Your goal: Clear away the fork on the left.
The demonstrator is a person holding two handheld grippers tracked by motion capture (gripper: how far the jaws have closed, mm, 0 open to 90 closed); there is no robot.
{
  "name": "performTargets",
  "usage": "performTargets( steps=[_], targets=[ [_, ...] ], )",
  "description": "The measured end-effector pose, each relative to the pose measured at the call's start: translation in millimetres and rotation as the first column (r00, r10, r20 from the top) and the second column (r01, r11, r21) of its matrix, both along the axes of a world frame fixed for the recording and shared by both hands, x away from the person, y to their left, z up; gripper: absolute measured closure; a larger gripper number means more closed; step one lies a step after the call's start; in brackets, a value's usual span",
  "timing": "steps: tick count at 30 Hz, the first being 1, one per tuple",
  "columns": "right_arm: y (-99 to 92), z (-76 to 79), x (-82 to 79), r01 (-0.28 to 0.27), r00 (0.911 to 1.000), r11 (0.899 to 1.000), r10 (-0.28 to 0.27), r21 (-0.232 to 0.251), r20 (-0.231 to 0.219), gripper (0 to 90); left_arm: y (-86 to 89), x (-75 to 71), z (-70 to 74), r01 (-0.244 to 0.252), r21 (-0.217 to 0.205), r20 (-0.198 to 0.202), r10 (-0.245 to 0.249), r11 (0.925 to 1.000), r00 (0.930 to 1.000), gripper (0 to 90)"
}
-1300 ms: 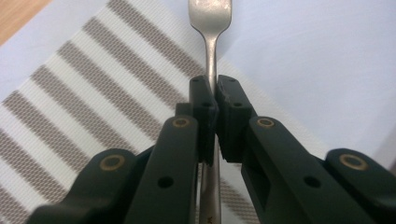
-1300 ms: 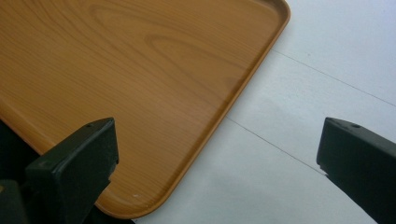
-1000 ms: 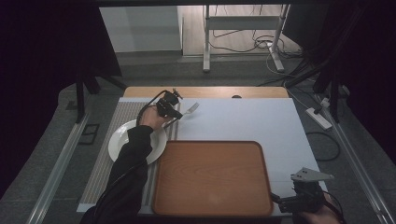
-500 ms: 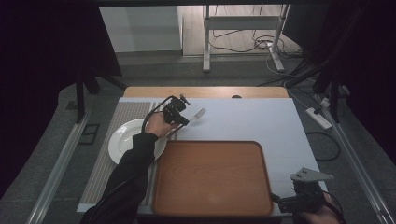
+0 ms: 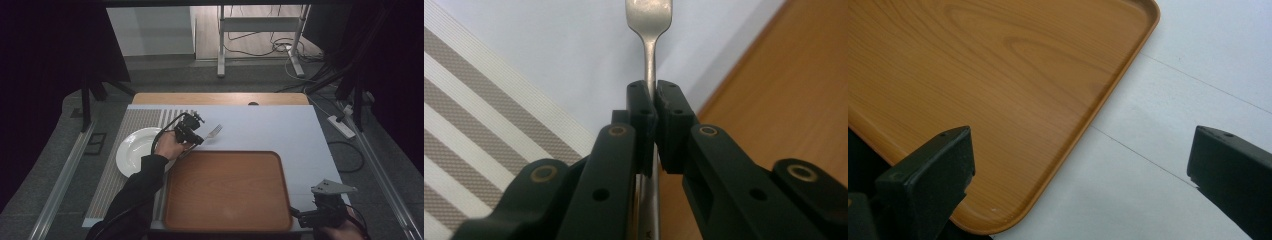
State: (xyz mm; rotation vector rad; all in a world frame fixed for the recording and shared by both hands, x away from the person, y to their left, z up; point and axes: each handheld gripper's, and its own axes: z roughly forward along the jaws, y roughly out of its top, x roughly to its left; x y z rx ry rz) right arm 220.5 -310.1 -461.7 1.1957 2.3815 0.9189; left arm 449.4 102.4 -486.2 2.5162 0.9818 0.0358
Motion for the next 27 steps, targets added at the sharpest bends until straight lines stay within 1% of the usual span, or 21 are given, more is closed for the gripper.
performTargets(
  steps=[1, 2, 7, 11, 14, 17, 22, 27],
  targets=[
    [0.0, -0.2, 0.1, 0.000, 1.0000, 1.000, 0.000, 0.004, 0.000, 0.0, 0.1, -2.9, -0.8, -0.004, -0.009, -0.003, 0.004, 1.0000, 1.0000, 85.5],
    [0.0, -0.2, 0.1, 0.001, 1.0000, 1.000, -0.001, 0.005, 0.000, 0.0, 0.0, -6.5, -1.7, -0.011, -0.009, -0.004, 0.011, 0.9999, 0.9999, 85.5],
    [-0.3, 0.0, 0.1, 0.001, 1.0000, 1.000, -0.001, 0.005, 0.002, 0.0, 0.1, -19.5, -3.9, -0.013, -0.011, -0.013, 0.013, 0.9998, 0.9998, 85.5],
    [-0.2, 0.2, -0.1, 0.000, 1.0000, 1.000, 0.000, 0.001, 0.003, 0.0, 0.6, -29.8, -5.4, -0.018, -0.015, -0.010, 0.018, 0.9997, 0.9998, 85.5],
    [-0.2, 0.1, -0.1, -0.001, 1.0000, 1.000, 0.001, 0.007, 0.003, 0.0, 1.8, -36.9, -7.6, -0.025, -0.013, -0.017, 0.024, 0.9996, 0.9996, 85.5],
    [-0.1, 0.4, -0.3, -0.001, 1.0000, 1.000, 0.001, 0.002, 0.004, 0.0, 3.1, -43.9, -7.3, -0.027, -0.021, -0.026, 0.027, 0.9994, 0.9993, 85.5],
    [-0.3, 0.1, -0.1, 0.000, 1.0000, 1.000, 0.000, 0.005, 0.002, 0.0, 9.9, -58.8, -2.3, -0.042, -0.034, -0.024, 0.041, 0.9986, 0.9989, 85.5],
    [-0.4, 0.0, -0.2, -0.001, 1.0000, 1.000, 0.001, 0.004, 0.003, 0.0, 19.0, -75.3, -3.0, -0.069, -0.049, -0.037, 0.067, 0.9964, 0.9971, 85.4]
  ],
)
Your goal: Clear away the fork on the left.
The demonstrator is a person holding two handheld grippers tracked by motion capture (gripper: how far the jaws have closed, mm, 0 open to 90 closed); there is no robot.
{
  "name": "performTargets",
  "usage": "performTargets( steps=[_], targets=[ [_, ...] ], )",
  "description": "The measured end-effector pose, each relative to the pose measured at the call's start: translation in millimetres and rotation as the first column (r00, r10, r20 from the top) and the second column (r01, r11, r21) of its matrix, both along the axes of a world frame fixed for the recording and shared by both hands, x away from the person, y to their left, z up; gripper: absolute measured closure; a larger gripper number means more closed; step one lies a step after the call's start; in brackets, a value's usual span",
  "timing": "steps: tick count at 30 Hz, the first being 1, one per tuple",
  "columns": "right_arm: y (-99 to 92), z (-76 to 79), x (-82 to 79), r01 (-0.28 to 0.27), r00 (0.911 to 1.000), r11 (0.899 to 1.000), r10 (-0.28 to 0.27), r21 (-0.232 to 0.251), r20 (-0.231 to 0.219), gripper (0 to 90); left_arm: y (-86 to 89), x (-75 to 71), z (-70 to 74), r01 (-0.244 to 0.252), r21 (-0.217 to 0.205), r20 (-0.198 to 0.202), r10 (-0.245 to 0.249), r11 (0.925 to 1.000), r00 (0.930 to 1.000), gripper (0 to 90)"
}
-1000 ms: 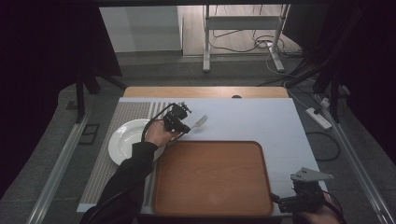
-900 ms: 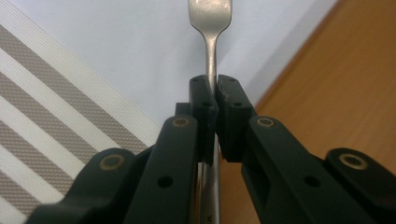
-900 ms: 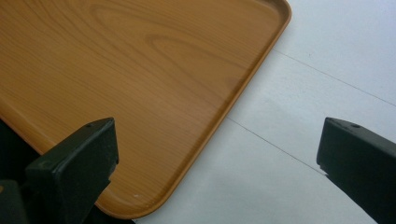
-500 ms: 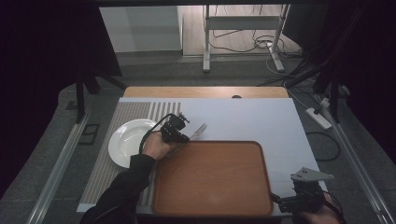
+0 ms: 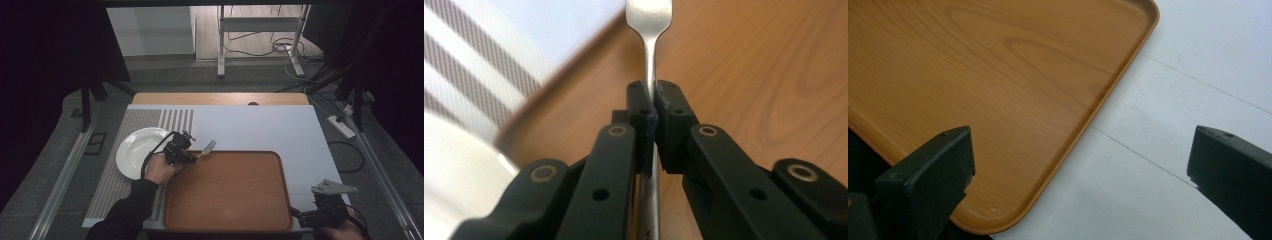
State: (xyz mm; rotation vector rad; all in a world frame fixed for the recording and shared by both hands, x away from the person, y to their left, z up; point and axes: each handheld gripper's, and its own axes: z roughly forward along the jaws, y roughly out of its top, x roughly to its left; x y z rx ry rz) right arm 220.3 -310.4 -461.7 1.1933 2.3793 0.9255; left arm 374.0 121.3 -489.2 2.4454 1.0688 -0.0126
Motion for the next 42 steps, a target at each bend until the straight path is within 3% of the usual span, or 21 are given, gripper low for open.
performTargets(
  steps=[9, 17, 22, 24, 26, 28, 29, 31, 33, 36, 37, 42],
  targets=[
    [1.5, 0.2, -0.2, -0.001, 1.0000, 1.000, 0.001, -0.009, 0.001, 0.0, 8.3, -24.1, -4.5, -0.033, -0.021, -0.026, 0.033, 0.9992, 0.9991, 85.4],
    [2.0, 0.2, -0.6, -0.008, 1.0000, 1.000, 0.008, -0.012, 0.003, 0.0, -1.2, -46.0, -12.1, -0.040, -0.004, -0.062, 0.040, 0.9992, 0.9973, 85.3],
    [2.7, 0.2, -0.4, -0.013, 0.9999, 1.000, 0.013, -0.015, 0.004, 0.0, -6.0, -54.7, -18.1, -0.022, 0.013, -0.065, 0.023, 0.9997, 0.9977, 84.9],
    [2.8, 0.1, -0.5, -0.015, 0.9999, 1.000, 0.015, -0.018, 0.002, 0.0, -5.6, -56.4, -19.1, -0.023, -0.015, -0.064, 0.022, 0.9996, 0.9977, 83.4],
    [2.7, 0.3, -0.6, -0.015, 0.9999, 1.000, 0.015, -0.020, 0.002, 0.0, -6.2, -57.4, -16.9, -0.021, -0.021, -0.024, 0.021, 0.9996, 0.9995, 70.7],
    [2.8, 0.2, -0.5, -0.014, 0.9999, 1.000, 0.014, -0.020, 0.001, 0.0, -9.2, -58.1, -10.8, -0.022, -0.036, 0.029, 0.023, 0.9991, 0.9993, 67.2],
    [3.0, 0.2, -0.5, -0.014, 0.9999, 1.000, 0.014, -0.021, 0.001, 0.0, -12.4, -58.3, -6.9, -0.005, -0.052, 0.053, 0.008, 0.9986, 0.9985, 68.3],
    [3.3, 0.1, -0.7, -0.015, 0.9999, 1.000, 0.015, -0.021, 0.001, 0.0, -19.6, -58.5, -4.5, 0.022, -0.056, 0.061, -0.019, 0.9982, 0.9980, 80.9],
    [3.4, 0.1, -0.8, -0.015, 0.9999, 1.000, 0.015, -0.022, 0.001, 0.0, -28.8, -57.6, -8.0, 0.050, -0.033, 0.037, -0.049, 0.9982, 0.9981, 88.6],
    [3.3, 0.2, -1.0, -0.016, 0.9999, 1.000, 0.016, -0.021, 0.001, 0.0, -36.8, -55.3, -18.9, 0.051, 0.015, 0.009, -0.051, 0.9986, 0.9987, 88.9],
    [3.3, 0.1, -1.0, -0.016, 0.9999, 1.000, 0.016, -0.019, 0.001, 0.0, -34.9, -54.2, -20.0, 0.042, -0.002, 0.006, -0.042, 0.9991, 0.9991, 88.9],
    [3.1, 0.0, -1.1, -0.019, 0.9998, 1.000, 0.019, -0.019, -0.001, 0.0, -22.1, -51.2, -19.8, -0.001, 0.016, 0.008, 0.001, 0.9999, 1.0000, 88.9]
  ],
)
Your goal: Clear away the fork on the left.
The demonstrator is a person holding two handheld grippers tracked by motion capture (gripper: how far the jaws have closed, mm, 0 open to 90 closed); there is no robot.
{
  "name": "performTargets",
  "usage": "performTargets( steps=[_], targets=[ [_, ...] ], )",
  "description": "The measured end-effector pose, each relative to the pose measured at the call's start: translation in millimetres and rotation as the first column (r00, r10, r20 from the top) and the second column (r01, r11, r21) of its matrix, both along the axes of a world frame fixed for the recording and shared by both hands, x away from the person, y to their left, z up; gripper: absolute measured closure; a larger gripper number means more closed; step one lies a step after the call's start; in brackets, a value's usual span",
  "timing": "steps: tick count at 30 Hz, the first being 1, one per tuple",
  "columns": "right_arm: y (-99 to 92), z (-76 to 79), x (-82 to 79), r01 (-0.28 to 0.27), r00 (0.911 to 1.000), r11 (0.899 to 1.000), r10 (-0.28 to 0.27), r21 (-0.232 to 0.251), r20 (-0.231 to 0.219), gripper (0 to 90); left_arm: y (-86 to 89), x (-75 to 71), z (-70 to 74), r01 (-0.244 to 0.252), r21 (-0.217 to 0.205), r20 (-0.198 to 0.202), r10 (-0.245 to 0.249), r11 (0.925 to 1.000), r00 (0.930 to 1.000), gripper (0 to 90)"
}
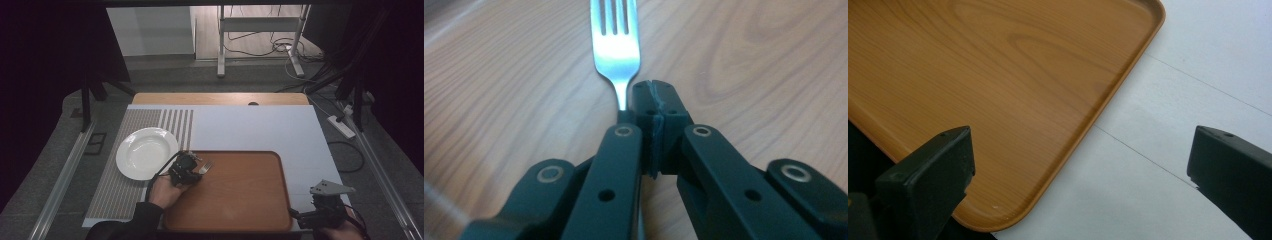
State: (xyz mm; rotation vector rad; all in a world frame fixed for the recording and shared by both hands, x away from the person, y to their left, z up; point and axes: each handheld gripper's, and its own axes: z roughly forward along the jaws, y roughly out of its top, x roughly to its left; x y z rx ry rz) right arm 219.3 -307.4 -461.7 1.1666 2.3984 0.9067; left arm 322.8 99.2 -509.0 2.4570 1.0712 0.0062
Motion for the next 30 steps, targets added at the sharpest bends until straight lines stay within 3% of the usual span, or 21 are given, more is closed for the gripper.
performTargets(
  steps=[7, 19, 26, 30],
  targets=[
    [0.2, 0.0, 0.2, -0.003, 1.0000, 1.000, 0.003, -0.002, 0.000, 0.0, 19.1, 3.9, -1.3, -0.066, -0.013, -0.018, 0.065, 0.9978, 0.9977, 88.9],
    [0.5, 0.0, 0.2, -0.005, 1.0000, 1.000, 0.005, -0.002, -0.002, 0.0, 41.8, 4.5, -2.2, -0.135, -0.015, -0.041, 0.134, 0.9908, 0.9901, 88.9],
    [0.8, -0.2, 0.4, -0.003, 1.0000, 1.000, 0.003, -0.002, -0.002, 0.0, 48.9, 3.9, -2.6, -0.158, -0.017, -0.053, 0.157, 0.9873, 0.9862, 88.8],
    [0.5, -0.1, 0.5, -0.003, 1.0000, 1.000, 0.003, 0.000, -0.003, 0.0, 49.6, 3.3, -1.7, -0.148, -0.023, -0.049, 0.147, 0.9887, 0.9879, 88.7]
  ],
)
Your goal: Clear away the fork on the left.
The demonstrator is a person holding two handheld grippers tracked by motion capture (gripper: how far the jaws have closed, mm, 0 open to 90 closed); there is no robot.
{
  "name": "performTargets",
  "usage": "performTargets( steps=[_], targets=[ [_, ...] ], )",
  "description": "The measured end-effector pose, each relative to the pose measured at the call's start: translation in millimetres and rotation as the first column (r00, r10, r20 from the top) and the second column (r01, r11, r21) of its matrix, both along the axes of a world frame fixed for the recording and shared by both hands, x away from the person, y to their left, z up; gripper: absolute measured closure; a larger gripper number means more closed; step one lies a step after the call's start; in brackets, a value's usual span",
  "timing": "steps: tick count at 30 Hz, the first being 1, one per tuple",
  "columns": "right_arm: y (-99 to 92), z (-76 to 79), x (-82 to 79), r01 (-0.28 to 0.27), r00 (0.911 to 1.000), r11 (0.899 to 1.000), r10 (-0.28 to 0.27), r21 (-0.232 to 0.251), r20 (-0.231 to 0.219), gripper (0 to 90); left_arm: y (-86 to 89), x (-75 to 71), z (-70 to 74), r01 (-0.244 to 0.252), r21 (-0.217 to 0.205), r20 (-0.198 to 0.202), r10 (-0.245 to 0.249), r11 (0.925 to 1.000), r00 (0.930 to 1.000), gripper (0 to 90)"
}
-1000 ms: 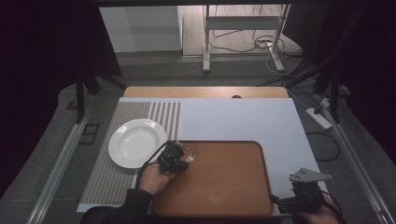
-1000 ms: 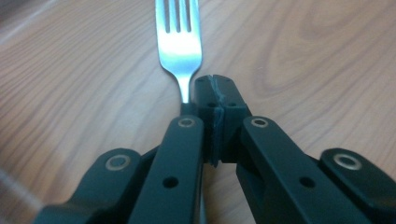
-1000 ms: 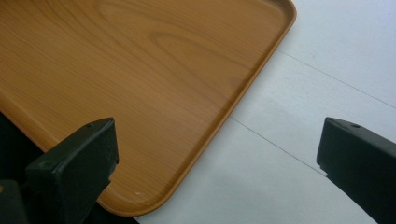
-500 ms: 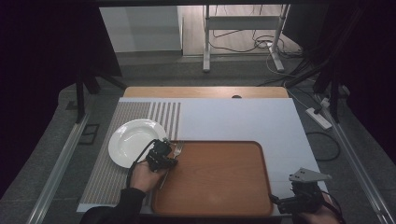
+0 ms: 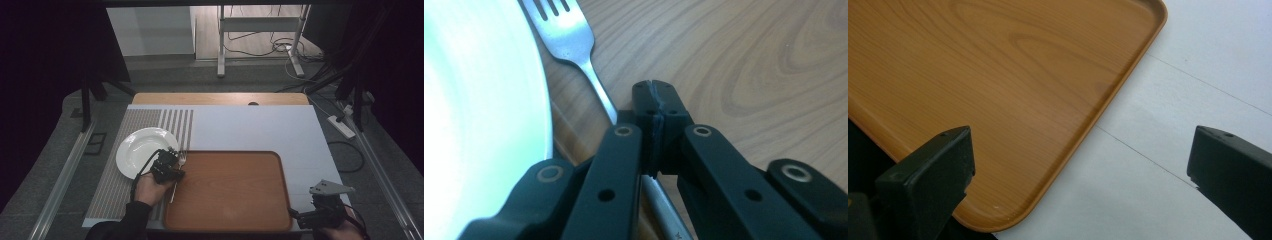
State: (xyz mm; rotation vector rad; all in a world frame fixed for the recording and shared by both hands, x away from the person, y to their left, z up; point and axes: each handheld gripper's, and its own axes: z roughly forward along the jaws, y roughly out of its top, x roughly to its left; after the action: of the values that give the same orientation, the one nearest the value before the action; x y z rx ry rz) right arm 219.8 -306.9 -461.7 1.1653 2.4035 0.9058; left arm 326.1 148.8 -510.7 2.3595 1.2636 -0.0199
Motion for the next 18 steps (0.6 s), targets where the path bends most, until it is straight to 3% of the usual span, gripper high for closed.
performTargets(
  steps=[7, 12, 16, 18],
  targets=[
    [-0.4, 0.1, 0.1, 0.001, 1.0000, 1.000, -0.001, 0.000, 0.000, 0.0, 1.4, -6.0, 11.9, 0.040, -0.077, 0.079, -0.034, 0.9962, 0.9963, 73.3],
    [-0.7, 0.0, 0.2, 0.002, 1.0000, 1.000, -0.002, 0.006, -0.001, 0.0, 4.2, -10.6, 17.4, 0.064, -0.068, 0.155, -0.053, 0.9956, 0.9865, 50.8],
    [-0.9, 0.0, 0.3, 0.002, 1.0000, 1.000, -0.002, 0.006, -0.002, 0.0, 9.2, -13.0, 19.5, 0.060, -0.085, 0.195, -0.043, 0.9946, 0.9798, 35.0],
    [-0.9, 0.0, 0.4, 0.003, 1.0000, 1.000, -0.003, 0.007, -0.002, 0.0, 12.4, -14.2, 21.5, 0.053, -0.105, 0.198, -0.031, 0.9930, 0.9797, 26.5]
  ],
)
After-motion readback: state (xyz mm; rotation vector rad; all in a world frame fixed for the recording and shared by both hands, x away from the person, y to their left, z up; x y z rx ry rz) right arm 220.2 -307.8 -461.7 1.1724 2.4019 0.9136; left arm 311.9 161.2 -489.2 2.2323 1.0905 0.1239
